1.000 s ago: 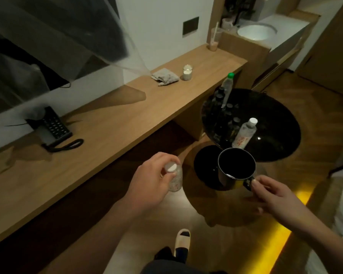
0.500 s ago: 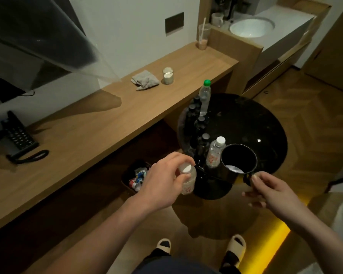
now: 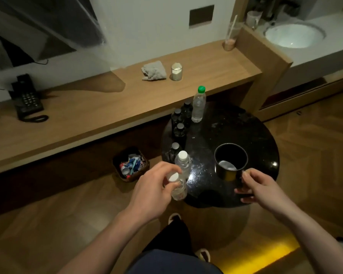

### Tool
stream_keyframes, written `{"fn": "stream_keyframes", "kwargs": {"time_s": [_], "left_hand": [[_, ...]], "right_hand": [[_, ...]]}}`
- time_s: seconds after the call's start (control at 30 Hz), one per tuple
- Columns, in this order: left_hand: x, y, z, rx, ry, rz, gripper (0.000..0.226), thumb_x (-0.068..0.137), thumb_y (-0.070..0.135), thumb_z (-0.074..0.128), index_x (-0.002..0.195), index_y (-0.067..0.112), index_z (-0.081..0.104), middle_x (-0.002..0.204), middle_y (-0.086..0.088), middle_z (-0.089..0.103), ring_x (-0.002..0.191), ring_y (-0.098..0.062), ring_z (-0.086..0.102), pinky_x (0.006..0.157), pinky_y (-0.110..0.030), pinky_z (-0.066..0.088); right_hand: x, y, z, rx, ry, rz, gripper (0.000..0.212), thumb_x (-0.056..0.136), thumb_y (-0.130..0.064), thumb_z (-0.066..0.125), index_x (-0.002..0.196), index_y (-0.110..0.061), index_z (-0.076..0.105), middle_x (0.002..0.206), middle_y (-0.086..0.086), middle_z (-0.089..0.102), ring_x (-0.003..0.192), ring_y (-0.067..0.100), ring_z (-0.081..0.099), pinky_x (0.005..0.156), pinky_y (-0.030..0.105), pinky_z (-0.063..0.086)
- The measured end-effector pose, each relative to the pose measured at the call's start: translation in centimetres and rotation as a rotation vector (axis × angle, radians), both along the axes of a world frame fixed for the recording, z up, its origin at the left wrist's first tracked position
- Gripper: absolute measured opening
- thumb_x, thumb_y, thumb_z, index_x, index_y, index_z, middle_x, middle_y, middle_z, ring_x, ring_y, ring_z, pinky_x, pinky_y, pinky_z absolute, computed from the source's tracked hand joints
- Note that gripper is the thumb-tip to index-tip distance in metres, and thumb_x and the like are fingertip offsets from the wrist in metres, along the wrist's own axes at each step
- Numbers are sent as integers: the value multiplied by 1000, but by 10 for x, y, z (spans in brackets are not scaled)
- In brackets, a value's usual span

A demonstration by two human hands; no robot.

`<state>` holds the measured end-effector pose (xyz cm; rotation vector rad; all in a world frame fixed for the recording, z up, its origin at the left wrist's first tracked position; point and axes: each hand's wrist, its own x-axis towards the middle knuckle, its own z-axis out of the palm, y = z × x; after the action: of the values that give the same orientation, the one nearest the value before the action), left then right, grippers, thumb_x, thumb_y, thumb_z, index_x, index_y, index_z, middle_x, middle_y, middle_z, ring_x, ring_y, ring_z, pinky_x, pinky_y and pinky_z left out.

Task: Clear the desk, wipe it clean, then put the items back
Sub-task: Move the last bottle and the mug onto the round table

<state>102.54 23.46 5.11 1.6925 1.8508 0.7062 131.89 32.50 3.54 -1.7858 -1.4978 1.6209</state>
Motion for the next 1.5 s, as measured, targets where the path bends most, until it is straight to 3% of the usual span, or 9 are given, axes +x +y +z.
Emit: {"fn": "stream_keyframes", "kwargs": {"time_s": [0.27, 0.67, 0.83, 0.97, 1.1, 1.27, 1.5], "left_hand": [[38, 37, -36, -26, 24, 42, 30, 93, 29, 75, 116, 44, 62, 119, 31, 54, 100, 5, 58, 80, -21, 53], [89, 82, -72, -94, 152, 242, 33, 91, 26, 71, 117, 43, 60, 120, 26, 56, 99, -2, 63, 81, -31, 56], [119, 89, -81, -139, 189, 459, 31, 91, 24, 74, 116, 40, 64, 120, 25, 60, 93, -2, 65, 79, -28, 57], [144, 98, -86, -157, 191, 625, 32, 92, 22, 74, 118, 38, 65, 122, 23, 61, 91, -3, 64, 78, -30, 57], [166, 111, -88, -192, 229, 725, 32, 94, 27, 70, 124, 38, 63, 127, 22, 59, 95, -5, 64, 82, -30, 58], [178, 116, -92, -244, 268, 782, 36, 95, 25, 67, 128, 34, 57, 133, 16, 52, 97, -14, 67, 78, -39, 60], [198, 112, -82, -288, 333, 835, 56, 99, 33, 62, 152, 36, 43, 161, 12, 32, 111, -11, 65, 90, -29, 59]], "right_hand": [[18, 73, -32, -69, -28, 82, 31, 107, -34, 47, 89, -11, 58, 86, 7, 67, 92, 20, 75, 83, 46, 63], [42, 197, -71, -105, -84, 187, 32, 109, -34, 46, 85, -16, 59, 71, -4, 64, 95, 23, 74, 80, 41, 61], [51, 253, -93, -129, -88, 234, 32, 110, -31, 43, 92, -10, 60, 84, 10, 63, 92, 27, 70, 86, 47, 59], [54, 301, -117, -124, -87, 285, 32, 110, -31, 43, 92, -9, 58, 86, 12, 61, 91, 26, 68, 76, 39, 59], [59, 336, -144, -132, -87, 318, 31, 110, -31, 43, 93, -10, 59, 86, 12, 61, 90, 26, 69, 70, 37, 59], [45, 367, -162, -144, -80, 333, 29, 110, -29, 43, 91, -12, 55, 85, 11, 59, 86, 26, 66, 69, 39, 59], [4, 396, -176, -122, -137, 357, 30, 110, -32, 40, 91, -15, 56, 90, 11, 62, 93, 25, 66, 83, 45, 61]]}}
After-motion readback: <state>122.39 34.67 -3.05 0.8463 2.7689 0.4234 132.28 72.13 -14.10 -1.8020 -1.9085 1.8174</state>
